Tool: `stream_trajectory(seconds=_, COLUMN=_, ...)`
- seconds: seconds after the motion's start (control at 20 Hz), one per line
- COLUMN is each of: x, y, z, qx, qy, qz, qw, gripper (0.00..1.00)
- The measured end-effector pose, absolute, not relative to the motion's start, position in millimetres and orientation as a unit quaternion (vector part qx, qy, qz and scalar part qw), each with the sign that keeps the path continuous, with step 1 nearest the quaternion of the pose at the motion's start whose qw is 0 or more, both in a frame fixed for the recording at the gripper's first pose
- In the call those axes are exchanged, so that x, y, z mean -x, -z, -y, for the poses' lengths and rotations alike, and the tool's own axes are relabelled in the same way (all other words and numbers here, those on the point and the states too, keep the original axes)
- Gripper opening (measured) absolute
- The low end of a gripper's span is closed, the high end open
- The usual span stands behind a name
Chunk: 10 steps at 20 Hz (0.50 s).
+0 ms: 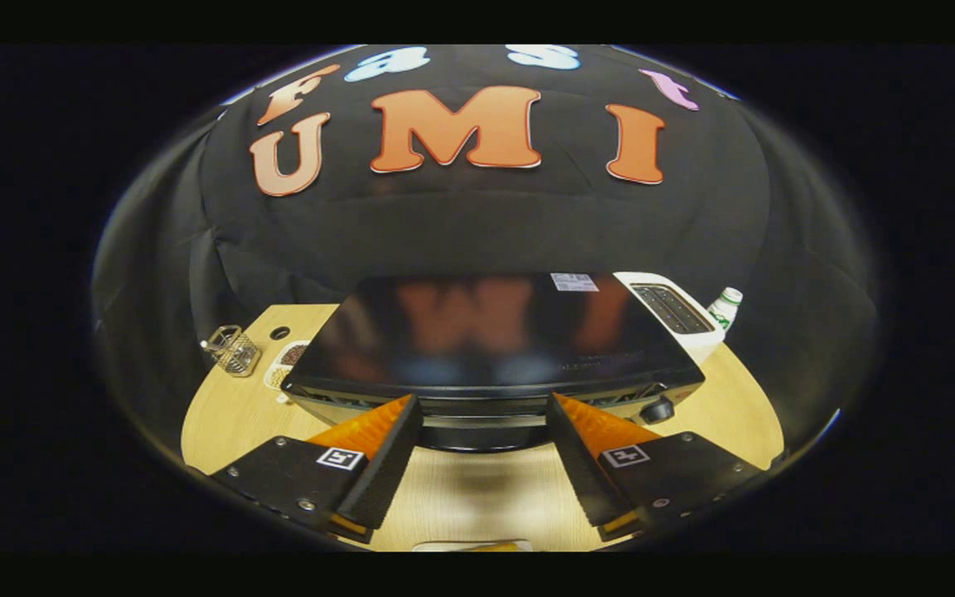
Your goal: Open the toaster oven, put the food inside, and close the toaster oven door.
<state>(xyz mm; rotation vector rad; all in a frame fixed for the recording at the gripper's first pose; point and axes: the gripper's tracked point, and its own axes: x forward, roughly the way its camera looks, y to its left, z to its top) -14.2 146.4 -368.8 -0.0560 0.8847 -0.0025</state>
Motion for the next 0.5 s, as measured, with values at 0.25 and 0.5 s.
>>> stream_trajectory(seconds=0.25, x=62.0, y=367.6, z=-143.5, qx=0.015, qy=-0.017, qz=-0.463, qw=0.886, gripper=0.87)
stream_trajectory(seconds=0.5, x=115.0, y=380.0, z=-138.6, qx=0.018, qy=-0.036, qz=-0.521, qw=0.853, gripper=0.85)
